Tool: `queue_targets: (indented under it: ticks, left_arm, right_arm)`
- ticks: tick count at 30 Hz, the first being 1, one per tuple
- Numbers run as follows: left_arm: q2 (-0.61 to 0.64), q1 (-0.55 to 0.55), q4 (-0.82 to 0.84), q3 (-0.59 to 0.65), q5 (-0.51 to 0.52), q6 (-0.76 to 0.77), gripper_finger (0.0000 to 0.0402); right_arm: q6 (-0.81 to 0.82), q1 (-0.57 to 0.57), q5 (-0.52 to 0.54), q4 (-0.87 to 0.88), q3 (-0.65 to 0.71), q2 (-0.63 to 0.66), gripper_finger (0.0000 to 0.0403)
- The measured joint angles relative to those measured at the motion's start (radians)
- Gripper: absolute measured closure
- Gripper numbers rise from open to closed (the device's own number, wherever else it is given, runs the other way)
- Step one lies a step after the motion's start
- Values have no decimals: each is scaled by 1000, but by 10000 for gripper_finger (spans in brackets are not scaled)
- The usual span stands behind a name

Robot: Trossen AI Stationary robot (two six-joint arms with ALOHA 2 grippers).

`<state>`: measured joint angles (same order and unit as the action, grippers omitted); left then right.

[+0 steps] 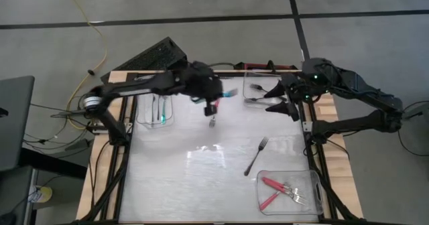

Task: Sort silverware by color (type)
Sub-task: Put the blue fork into the left transparent bin

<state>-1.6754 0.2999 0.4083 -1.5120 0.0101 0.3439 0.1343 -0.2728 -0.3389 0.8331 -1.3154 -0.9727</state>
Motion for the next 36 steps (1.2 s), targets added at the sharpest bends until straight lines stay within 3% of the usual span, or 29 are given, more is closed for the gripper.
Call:
queue_targets:
  ticks: [7, 14, 20, 24, 30, 36]
  left_arm:
    - [299, 69, -8, 279, 59, 71, 401]
    - [534, 192, 69, 478, 191, 300, 401]
    - [599, 326, 105, 595, 195, 350, 401]
    - [601, 402, 84, 680, 155, 414, 401]
    - [650, 414, -10, 776, 198, 512, 401]
    - [751, 419, -14, 844, 252, 557, 401]
  right_arm:
    - [89, 63, 46, -219, 35, -43, 88]
    - [105, 112, 92, -433, 37, -179, 88]
    - [104, 83, 41, -607, 37, -316, 88]
    - [123, 56, -27, -612, 30, -387, 88]
    - [173, 53, -127, -563, 28, -458, 88]
    - [210, 106, -132, -522, 27, -510, 88]
